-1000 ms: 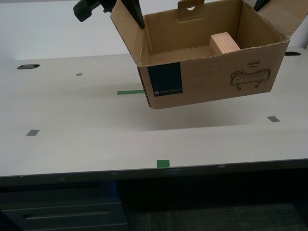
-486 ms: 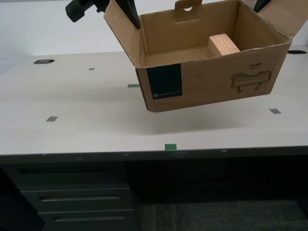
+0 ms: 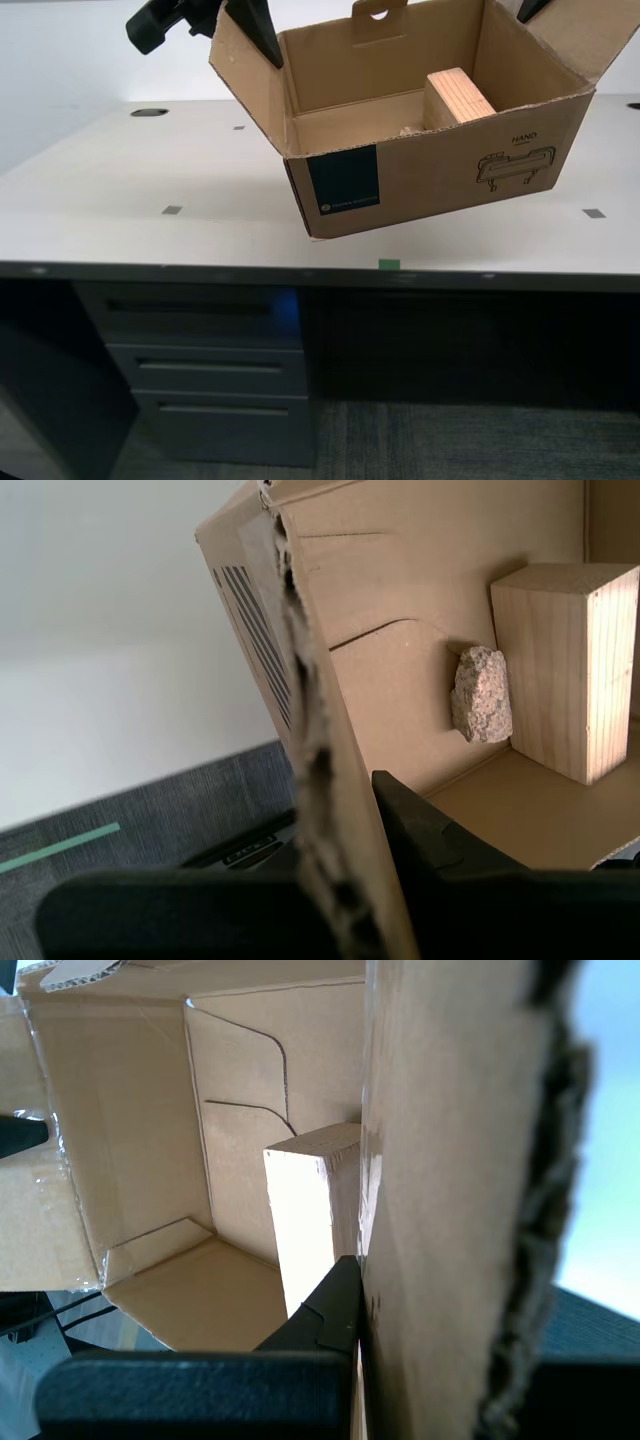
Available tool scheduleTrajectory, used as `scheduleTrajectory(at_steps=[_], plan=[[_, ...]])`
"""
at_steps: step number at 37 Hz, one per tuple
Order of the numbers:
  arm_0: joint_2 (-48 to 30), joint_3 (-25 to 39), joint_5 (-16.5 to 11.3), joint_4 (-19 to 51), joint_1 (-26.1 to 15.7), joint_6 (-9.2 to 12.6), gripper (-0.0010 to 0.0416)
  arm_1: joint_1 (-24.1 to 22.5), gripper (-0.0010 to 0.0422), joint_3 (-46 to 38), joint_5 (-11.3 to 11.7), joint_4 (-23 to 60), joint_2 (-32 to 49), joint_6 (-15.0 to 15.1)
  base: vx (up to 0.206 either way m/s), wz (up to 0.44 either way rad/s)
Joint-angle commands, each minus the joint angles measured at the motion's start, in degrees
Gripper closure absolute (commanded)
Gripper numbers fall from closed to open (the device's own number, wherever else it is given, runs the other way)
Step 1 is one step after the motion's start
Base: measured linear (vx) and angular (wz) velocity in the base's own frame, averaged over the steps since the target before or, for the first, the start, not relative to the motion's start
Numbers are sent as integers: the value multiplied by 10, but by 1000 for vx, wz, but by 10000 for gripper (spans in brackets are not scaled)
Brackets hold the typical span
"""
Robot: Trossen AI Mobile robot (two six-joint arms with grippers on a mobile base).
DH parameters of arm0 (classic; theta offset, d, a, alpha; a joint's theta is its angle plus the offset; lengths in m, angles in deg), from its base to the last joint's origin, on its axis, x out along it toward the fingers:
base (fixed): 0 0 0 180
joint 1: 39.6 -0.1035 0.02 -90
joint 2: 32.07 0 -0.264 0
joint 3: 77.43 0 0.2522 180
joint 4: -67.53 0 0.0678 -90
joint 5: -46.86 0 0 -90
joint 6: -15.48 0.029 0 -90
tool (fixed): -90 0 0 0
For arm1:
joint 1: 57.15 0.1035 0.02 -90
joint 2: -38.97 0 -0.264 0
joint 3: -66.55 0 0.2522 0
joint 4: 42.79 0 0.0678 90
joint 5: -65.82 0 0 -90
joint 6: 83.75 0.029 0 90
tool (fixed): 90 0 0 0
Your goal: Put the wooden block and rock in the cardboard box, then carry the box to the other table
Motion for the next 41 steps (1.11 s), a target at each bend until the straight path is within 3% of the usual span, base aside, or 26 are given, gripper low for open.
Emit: scheduleTrajectory(at_steps=[1,13,22,41], plan=[[0,1,-9,5,-1,5,406,0,413,0,-11,-5,-2,9,-142,105],[2,0,-9,23,-1,3,406,-1,413,1,-17,-7,-12,10,-124,66],[5,0,-9,34,-1,5,406,-2,413,5,-12,-8,-26,-40,-90,89],[5,0,-9,35,-2,5,406,-7,413,5,-3,-12,-55,-39,-72,173]])
